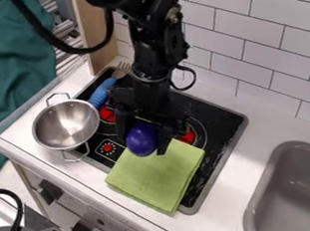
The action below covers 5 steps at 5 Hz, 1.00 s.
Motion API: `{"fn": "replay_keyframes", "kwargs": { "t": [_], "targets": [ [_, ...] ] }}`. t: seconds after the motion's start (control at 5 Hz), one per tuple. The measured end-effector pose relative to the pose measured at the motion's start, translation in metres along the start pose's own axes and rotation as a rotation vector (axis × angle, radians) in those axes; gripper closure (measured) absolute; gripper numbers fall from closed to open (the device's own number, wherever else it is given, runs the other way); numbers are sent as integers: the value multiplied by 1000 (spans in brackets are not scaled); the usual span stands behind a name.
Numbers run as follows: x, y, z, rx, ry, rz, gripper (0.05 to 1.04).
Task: Place the eggplant on top of the green cloth
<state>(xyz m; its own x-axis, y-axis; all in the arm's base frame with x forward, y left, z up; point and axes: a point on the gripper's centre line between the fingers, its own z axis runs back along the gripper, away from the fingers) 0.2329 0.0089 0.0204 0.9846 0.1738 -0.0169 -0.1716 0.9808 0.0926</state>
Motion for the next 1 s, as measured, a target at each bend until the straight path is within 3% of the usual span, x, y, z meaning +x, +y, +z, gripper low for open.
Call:
{"fn": "replay_keyframes", "kwargs": {
  "t": [0.2, 0.4, 0.6, 1.0],
  "targets": [
    [-1, -5, -9, -30, 22, -30, 279],
    [3, -8, -13, -37, 29, -49, 67],
    [6, -9, -11, -38, 20, -54, 71],
    [16, -11, 13, -65, -68, -50, 73]
  ]
}}
